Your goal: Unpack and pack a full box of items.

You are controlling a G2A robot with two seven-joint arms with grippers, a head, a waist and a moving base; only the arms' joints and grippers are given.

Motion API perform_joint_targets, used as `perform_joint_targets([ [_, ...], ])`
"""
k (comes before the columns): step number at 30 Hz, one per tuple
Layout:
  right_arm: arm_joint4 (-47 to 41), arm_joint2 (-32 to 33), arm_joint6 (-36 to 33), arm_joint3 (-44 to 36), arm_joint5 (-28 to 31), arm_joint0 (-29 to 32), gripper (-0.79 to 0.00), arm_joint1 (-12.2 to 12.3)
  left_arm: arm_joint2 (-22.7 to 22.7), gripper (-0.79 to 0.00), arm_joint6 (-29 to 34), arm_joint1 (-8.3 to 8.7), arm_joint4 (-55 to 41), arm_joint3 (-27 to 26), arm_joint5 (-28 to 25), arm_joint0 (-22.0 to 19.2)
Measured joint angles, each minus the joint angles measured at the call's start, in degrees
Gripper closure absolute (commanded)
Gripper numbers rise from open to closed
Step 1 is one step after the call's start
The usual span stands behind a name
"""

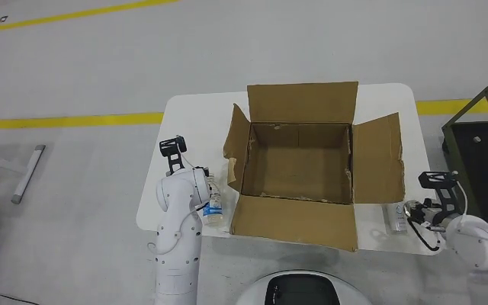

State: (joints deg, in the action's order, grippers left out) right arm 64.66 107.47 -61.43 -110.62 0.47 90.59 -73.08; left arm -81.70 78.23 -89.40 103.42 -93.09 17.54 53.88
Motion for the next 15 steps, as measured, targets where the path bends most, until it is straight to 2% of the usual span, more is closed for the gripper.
perform_joint_targets([
  [2, -1.25, 0.49, 1.85, -0.92, 0.55, -0.06, -0.283, 0.07, 0.00, -0.785, 0.00, 0.00, 0.00, 0.00, 0.00, 0.00],
  [4, -2.49, 1.33, 5.28, -2.24, 1.39, 0.04, -0.215, 0.12, 0.00, -0.785, 0.00, 0.00, 0.00, 0.00, 0.00, 0.00],
  [6, -3.20, 2.29, 10.02, -3.64, 2.33, 0.24, -0.055, 0.14, 0.00, -0.785, 0.00, 0.00, 0.00, 0.00, 0.00, 0.00],
  [7, -3.28, 2.92, 14.14, -4.62, 3.15, 0.47, 0.000, 0.14, 0.00, -0.785, 0.00, 0.00, 0.00, 0.00, 0.00, 0.00],
  [13, -0.11, 3.48, 34.70, -7.13, 5.97, 1.54, 0.000, 0.05, 0.00, -0.785, 0.00, 0.00, 0.00, 0.00, 0.00, 0.00],
  [15, 0.21, 3.16, 39.03, -7.38, 5.59, 1.48, 0.000, -0.01, 0.00, -0.785, 0.00, 0.00, 0.00, 0.00, 0.00, 0.00],
])
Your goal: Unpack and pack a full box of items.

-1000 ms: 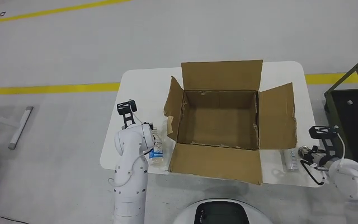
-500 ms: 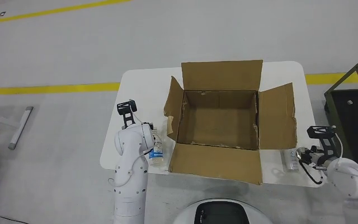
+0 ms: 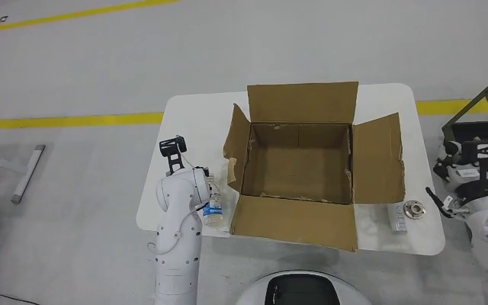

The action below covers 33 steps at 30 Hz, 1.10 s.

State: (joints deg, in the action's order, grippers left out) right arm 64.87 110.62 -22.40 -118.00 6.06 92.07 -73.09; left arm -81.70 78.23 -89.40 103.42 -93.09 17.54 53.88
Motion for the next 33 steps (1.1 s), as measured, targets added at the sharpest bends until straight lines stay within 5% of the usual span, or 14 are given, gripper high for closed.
perform_joint_targets([
  [6, -0.63, -1.59, 5.55, -0.40, -2.35, -0.80, 0.000, -0.24, 0.00, -0.785, 0.00, 0.00, 0.00, 0.00, 0.00, 0.00],
  [23, -2.83, -2.17, 5.47, -0.17, -3.71, -1.04, 0.000, -0.38, -3.99, -0.785, 0.90, 0.28, -4.41, -0.81, -2.38, 0.47],
  [33, -2.83, -2.17, 5.47, -0.17, -3.71, -1.04, 0.000, -0.38, -6.68, -0.785, 6.49, 0.90, -10.44, -7.76, -11.44, 4.35],
])
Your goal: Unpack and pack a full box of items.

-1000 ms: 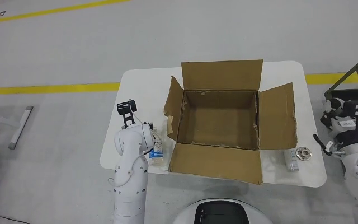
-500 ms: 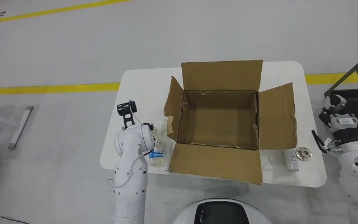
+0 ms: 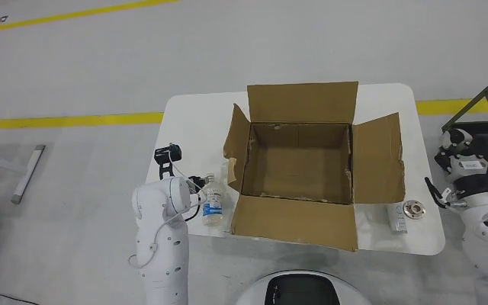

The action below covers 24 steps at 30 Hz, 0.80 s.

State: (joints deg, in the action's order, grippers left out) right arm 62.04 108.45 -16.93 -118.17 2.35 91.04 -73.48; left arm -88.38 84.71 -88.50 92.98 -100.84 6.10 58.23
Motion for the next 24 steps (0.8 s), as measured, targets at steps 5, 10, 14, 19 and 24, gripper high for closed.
perform_joint_targets([
  [5, 0.00, 0.00, 0.00, 0.00, 0.00, 0.00, 0.000, 0.00, 0.36, -0.785, 1.40, 0.12, -3.81, -3.09, -2.34, 2.73],
  [10, 0.00, 0.00, 0.00, 0.00, 0.00, 0.00, 0.000, 0.00, 0.63, -0.785, 1.37, 0.10, -4.08, -3.25, -2.33, 2.90],
  [14, 0.00, 0.00, 0.00, 0.00, 0.00, 0.00, 0.000, 0.00, 0.62, -0.785, 1.37, 0.10, -4.07, -3.24, -2.33, 2.90],
  [19, 0.00, 0.00, 0.00, 0.00, 0.00, 0.00, 0.000, 0.00, 0.68, -0.785, 1.06, 0.13, -4.01, -3.12, -2.55, 3.10],
  [24, 0.00, 0.00, 0.00, 0.00, 0.00, 0.00, 0.000, 0.00, 1.53, -0.785, -0.48, 0.36, -3.01, -1.47, -3.56, 3.82],
])
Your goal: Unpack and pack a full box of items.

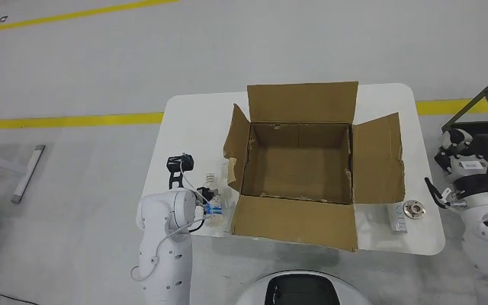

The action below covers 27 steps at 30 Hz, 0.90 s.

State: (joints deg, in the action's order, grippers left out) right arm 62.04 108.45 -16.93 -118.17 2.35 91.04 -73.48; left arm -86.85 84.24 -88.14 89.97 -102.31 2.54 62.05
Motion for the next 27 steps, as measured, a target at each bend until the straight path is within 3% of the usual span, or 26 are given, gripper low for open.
perform_joint_targets([
  [27, 0.00, 0.00, 0.00, 0.00, 0.00, 0.00, 0.000, 0.00, 3.28, -0.785, -5.24, 0.54, -0.08, 13.12, 2.29, 0.30],
])
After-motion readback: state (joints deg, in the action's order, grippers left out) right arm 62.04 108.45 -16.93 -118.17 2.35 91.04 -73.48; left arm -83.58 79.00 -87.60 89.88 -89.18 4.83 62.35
